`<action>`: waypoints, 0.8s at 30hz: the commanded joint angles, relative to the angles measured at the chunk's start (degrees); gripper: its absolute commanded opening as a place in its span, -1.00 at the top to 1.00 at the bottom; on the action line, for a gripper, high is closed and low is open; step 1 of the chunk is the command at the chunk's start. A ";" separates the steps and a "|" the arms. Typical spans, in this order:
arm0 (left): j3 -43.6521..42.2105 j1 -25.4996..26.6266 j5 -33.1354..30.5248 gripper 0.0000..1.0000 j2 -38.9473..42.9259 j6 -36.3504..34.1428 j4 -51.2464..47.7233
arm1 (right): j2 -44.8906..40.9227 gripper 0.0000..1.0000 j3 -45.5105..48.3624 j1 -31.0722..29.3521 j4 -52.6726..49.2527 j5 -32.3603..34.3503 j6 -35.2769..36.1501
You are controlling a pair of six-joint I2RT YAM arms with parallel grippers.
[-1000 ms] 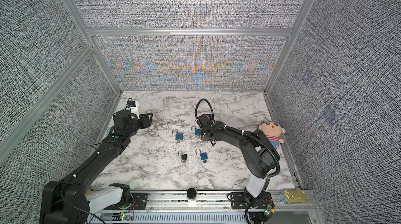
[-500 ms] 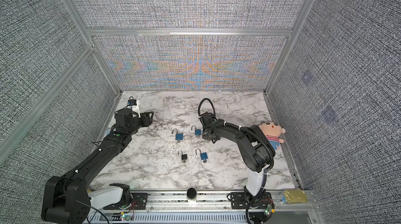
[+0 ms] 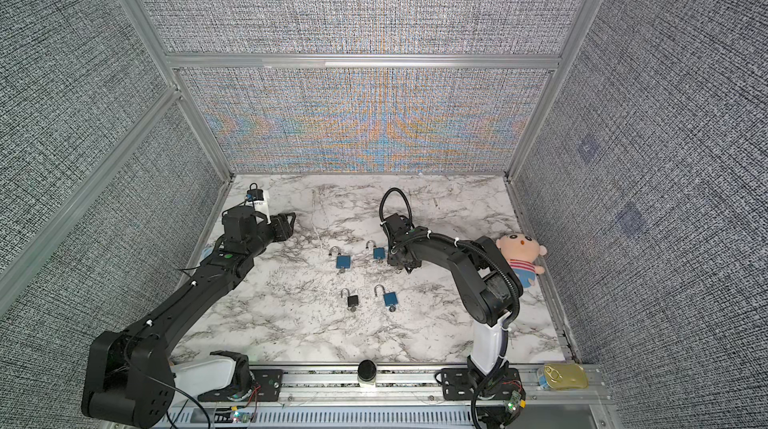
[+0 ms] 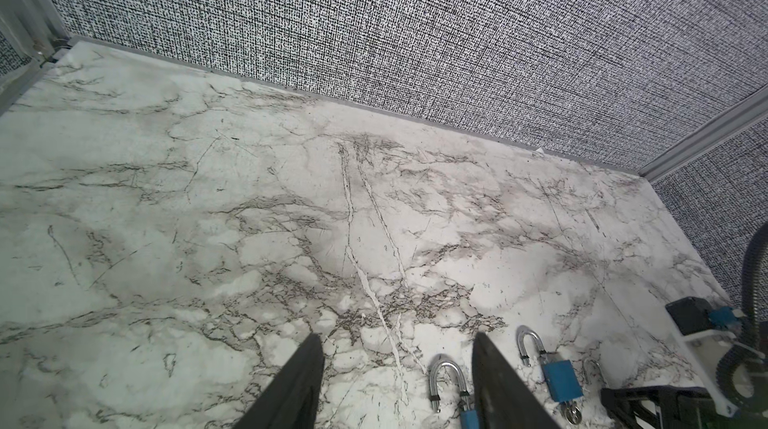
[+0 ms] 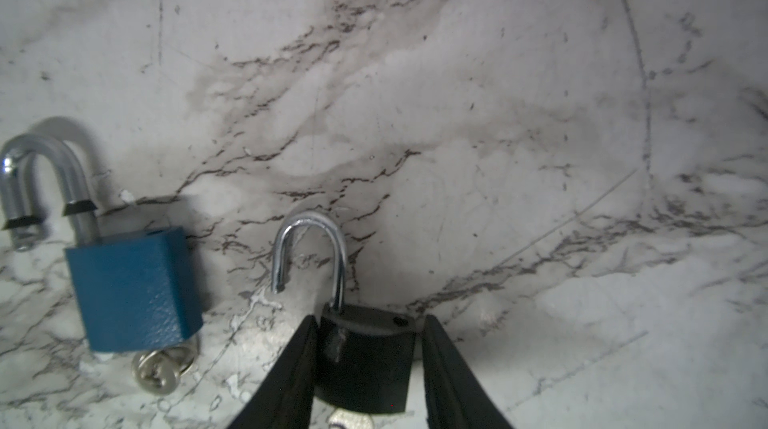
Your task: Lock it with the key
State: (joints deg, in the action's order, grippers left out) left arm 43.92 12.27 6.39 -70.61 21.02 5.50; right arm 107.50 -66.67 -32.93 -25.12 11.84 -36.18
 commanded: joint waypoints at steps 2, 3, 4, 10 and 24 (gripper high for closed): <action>0.17 0.07 -0.32 -0.18 0.15 -0.49 0.58 | 0.34 0.28 -0.56 -0.01 -2.03 0.73 -0.21; 0.17 0.13 -0.33 -0.17 0.12 -0.54 0.50 | 0.27 0.32 -0.58 0.00 -2.11 0.73 -0.17; 0.20 0.14 -0.26 -0.17 0.16 -0.69 0.32 | 0.25 0.35 -0.56 0.01 -2.13 0.71 -0.15; 1.01 0.98 0.57 -0.12 -0.07 -1.14 -1.18 | -1.29 0.50 -0.30 -0.08 -1.46 0.56 0.35; 3.46 10.73 13.63 0.01 -6.10 -1.06 0.94 | -8.25 0.53 -2.08 -1.41 -2.37 -2.08 4.16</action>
State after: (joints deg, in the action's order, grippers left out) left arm 47.35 21.67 14.22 -75.44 19.14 3.49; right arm 100.60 -67.94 -33.80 -26.76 10.66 -33.41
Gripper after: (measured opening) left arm 0.493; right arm 0.281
